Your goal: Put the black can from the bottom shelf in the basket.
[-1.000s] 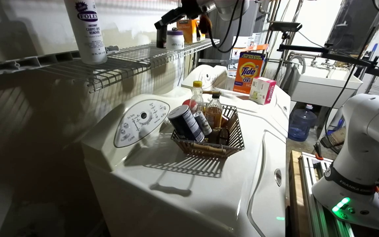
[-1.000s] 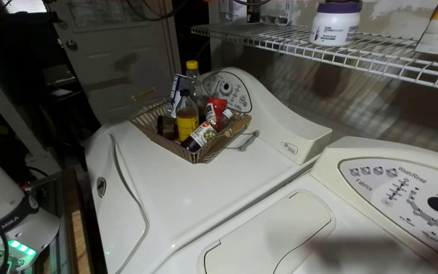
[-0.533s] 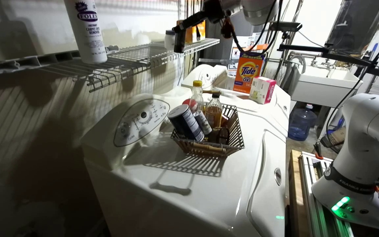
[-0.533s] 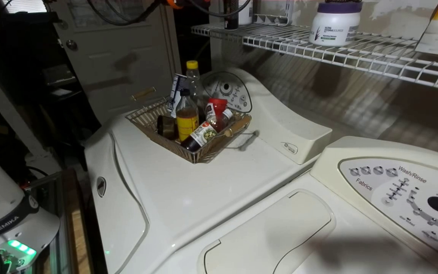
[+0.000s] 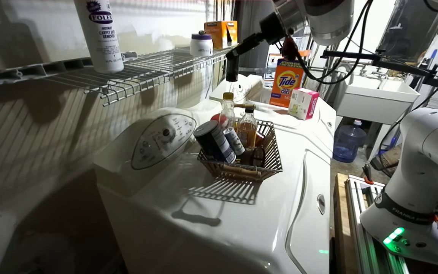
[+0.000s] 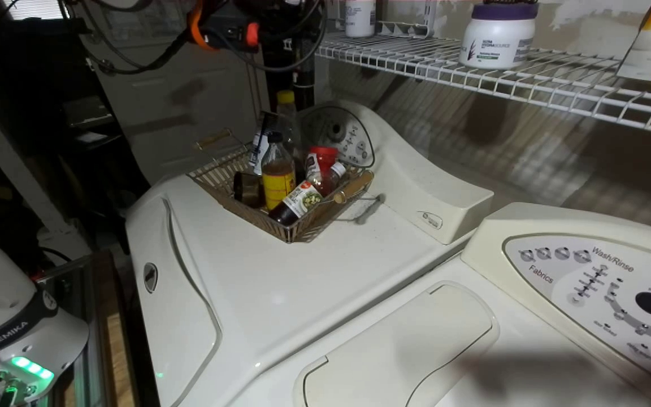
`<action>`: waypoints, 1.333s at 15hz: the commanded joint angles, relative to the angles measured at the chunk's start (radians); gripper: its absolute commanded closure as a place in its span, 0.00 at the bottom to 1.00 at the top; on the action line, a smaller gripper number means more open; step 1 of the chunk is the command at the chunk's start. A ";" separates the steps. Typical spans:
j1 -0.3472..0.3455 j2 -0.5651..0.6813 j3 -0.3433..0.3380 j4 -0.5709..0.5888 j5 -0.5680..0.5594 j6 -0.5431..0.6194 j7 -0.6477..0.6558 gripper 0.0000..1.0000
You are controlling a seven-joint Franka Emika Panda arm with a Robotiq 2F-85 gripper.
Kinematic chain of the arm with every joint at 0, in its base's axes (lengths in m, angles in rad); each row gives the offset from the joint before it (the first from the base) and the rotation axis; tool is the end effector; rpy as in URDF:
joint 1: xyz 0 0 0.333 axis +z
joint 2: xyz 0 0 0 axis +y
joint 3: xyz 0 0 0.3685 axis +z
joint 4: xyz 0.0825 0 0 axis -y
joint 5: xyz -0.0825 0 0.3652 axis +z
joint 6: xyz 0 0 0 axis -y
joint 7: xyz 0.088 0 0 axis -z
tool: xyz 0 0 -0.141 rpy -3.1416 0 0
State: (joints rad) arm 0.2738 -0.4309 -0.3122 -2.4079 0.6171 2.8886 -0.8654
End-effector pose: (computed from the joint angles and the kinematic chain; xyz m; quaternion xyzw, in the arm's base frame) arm 0.4551 -0.0681 0.5942 -0.8761 -0.1148 -0.4645 0.0587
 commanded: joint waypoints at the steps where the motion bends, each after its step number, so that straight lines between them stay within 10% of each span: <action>1: -0.054 -0.127 0.041 -0.119 -0.016 -0.050 0.046 0.80; 20: -0.061 -0.341 -0.050 -0.351 -0.097 -0.122 0.107 0.80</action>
State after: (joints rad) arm 0.2216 -0.7400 -0.3416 -2.7153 0.5771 2.7790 -0.8048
